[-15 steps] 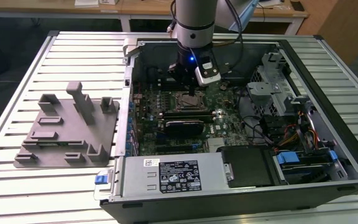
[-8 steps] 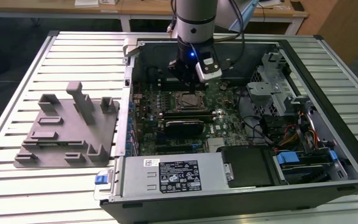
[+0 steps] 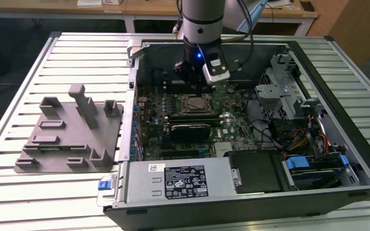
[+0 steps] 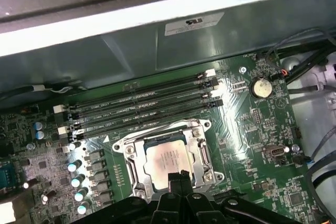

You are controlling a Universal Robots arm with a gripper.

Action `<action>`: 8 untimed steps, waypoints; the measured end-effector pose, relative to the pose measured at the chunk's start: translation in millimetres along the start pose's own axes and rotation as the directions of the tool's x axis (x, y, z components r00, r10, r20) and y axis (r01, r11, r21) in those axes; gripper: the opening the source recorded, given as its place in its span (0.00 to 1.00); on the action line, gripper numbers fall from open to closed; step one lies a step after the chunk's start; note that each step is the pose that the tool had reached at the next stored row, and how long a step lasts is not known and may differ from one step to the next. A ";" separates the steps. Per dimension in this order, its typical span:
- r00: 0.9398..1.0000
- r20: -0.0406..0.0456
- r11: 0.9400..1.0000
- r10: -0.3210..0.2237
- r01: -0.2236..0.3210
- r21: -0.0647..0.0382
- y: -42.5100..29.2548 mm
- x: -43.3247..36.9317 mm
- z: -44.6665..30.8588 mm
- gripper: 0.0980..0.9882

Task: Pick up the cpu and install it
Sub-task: 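Install the second cpu locking lever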

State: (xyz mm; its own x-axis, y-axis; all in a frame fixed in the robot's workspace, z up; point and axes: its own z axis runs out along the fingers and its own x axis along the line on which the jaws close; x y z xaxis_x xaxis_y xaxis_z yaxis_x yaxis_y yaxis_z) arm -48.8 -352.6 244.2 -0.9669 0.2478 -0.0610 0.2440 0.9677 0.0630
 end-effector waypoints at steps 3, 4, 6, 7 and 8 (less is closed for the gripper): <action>1.000 0.000 1.000 0.000 0.000 0.001 -2.5 -0.7 -0.1 0.01; 1.000 0.000 1.000 0.000 0.000 0.001 -3.5 -0.9 -0.2 0.01; 1.000 0.000 1.000 0.000 0.000 0.001 -5.5 -1.4 -0.3 0.01; 1.000 0.000 1.000 0.000 0.000 0.002 -6.5 -1.7 -0.3 0.01; 1.000 0.000 1.000 0.000 0.000 0.002 -7.5 -1.9 -0.3 0.01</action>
State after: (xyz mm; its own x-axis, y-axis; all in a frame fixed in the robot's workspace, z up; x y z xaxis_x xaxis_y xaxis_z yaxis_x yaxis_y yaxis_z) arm -48.8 -360.4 244.2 -0.9669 0.2477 -0.0615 0.2440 0.9678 0.0613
